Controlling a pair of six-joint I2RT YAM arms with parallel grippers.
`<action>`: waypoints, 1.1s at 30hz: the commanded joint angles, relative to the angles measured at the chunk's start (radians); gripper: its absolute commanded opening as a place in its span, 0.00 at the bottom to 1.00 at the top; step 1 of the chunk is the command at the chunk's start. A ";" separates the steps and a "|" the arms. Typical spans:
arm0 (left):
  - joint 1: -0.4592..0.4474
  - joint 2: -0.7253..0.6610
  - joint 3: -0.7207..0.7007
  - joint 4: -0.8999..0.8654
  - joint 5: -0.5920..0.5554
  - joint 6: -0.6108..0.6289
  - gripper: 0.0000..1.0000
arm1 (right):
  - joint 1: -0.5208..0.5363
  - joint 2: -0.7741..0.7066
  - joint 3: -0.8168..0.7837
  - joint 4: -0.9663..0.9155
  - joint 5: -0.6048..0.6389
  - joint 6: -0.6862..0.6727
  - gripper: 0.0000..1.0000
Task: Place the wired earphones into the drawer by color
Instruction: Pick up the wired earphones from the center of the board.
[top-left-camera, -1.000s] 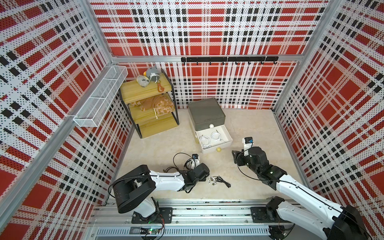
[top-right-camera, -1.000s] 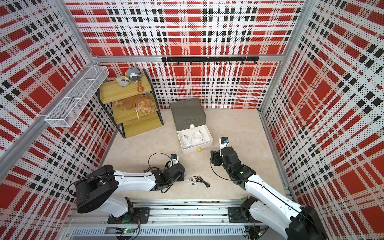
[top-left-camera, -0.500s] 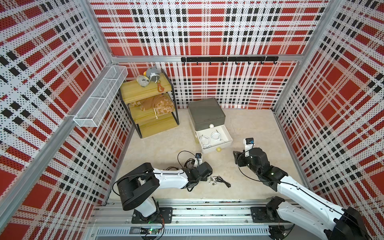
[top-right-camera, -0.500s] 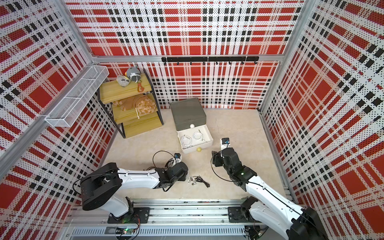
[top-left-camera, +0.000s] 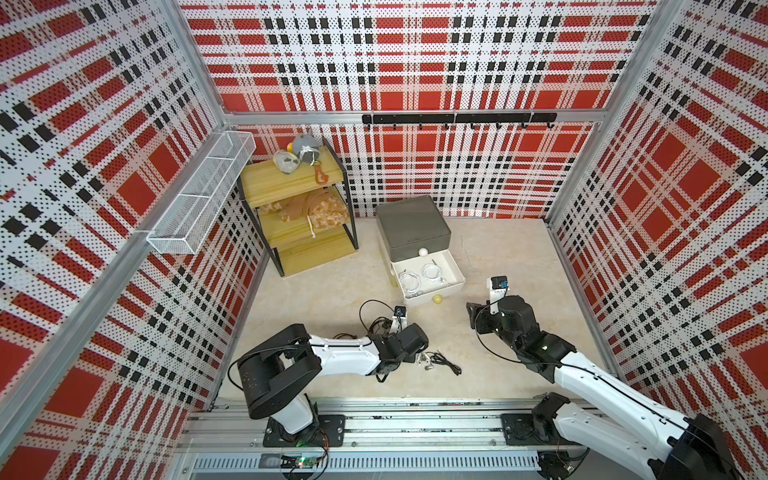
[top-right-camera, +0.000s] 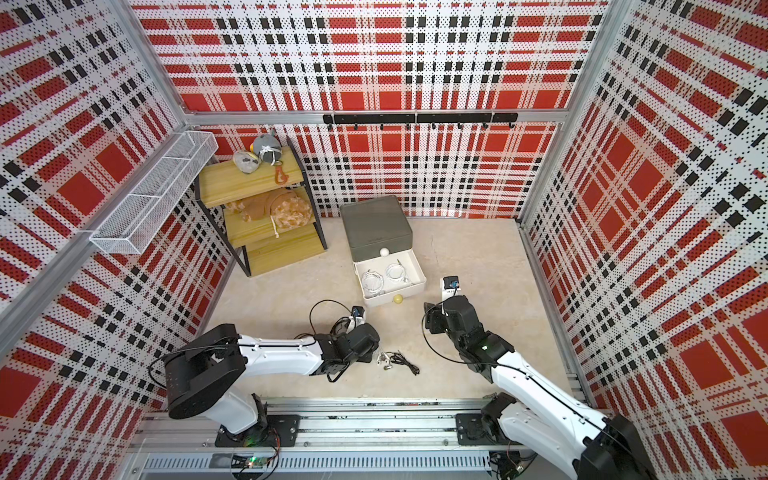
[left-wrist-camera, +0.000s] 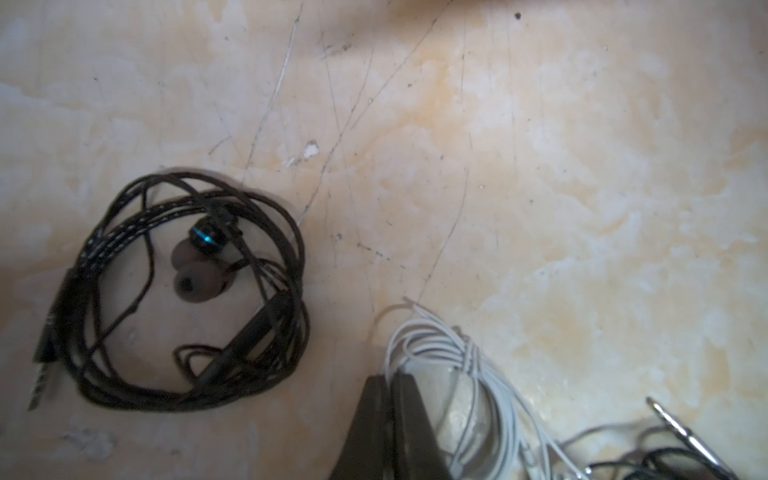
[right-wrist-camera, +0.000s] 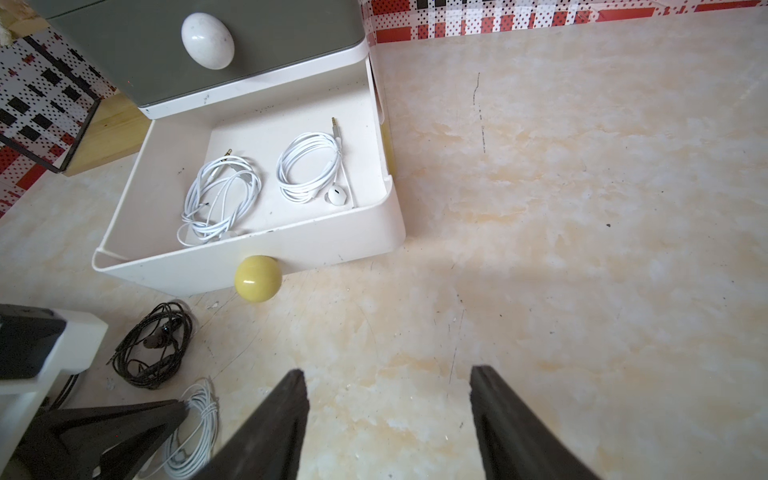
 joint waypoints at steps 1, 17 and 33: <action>-0.008 -0.041 0.000 -0.056 -0.037 0.009 0.00 | -0.004 -0.023 -0.006 -0.004 0.017 -0.005 0.68; -0.034 -0.304 -0.024 -0.037 -0.153 0.081 0.00 | -0.004 -0.063 -0.029 0.009 0.044 0.012 0.68; -0.014 -0.464 0.099 0.029 -0.206 0.262 0.00 | -0.004 -0.122 -0.048 0.003 0.064 0.035 0.68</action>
